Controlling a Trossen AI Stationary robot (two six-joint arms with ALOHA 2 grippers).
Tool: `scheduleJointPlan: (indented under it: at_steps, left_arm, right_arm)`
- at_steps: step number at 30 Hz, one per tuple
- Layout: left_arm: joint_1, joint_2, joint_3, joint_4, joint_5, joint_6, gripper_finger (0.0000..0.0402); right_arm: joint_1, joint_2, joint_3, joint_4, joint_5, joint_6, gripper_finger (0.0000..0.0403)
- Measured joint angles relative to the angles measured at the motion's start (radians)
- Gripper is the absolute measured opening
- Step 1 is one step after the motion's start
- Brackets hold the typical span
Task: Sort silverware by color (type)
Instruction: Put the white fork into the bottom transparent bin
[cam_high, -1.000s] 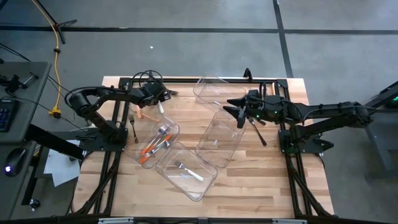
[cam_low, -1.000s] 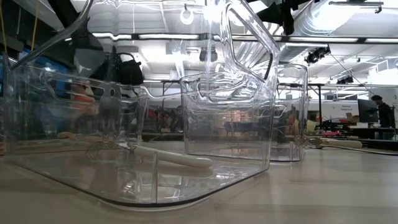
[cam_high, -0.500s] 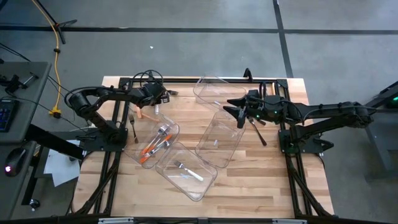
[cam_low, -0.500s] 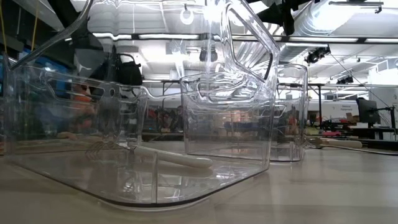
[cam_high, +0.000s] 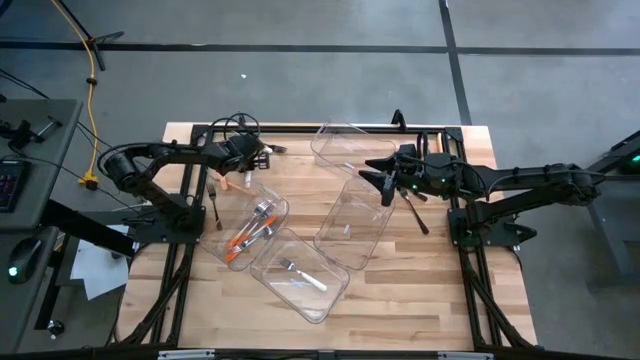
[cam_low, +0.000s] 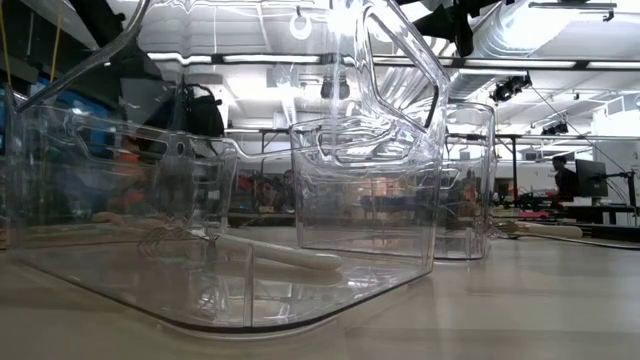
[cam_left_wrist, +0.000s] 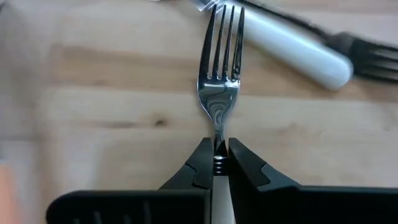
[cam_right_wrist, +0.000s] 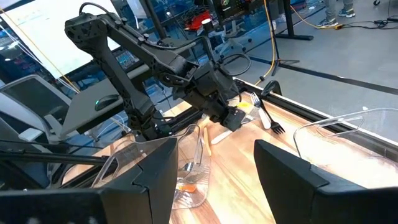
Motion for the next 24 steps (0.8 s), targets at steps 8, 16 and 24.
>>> scheduleJointPlan:
  at_steps: [8, 16, 24]
  left_arm:
    - [0.001, -0.128, 0.000, -0.018, -0.048, 0.047, 0.0004]
    - [0.027, -0.185, 0.002, 0.010, 0.042, 0.119, 0.0001]
    - [0.028, -0.170, 0.008, 0.032, 0.200, 0.310, 0.0011]
  right_arm:
    - [0.000, 0.000, 0.000, 0.000, 0.000, -0.001, 0.0195]
    - [0.000, 0.000, 0.000, 0.000, 0.000, -0.001, 0.0195]
    - [0.000, 0.000, 0.000, -0.008, 0.000, -0.002, 0.0195]
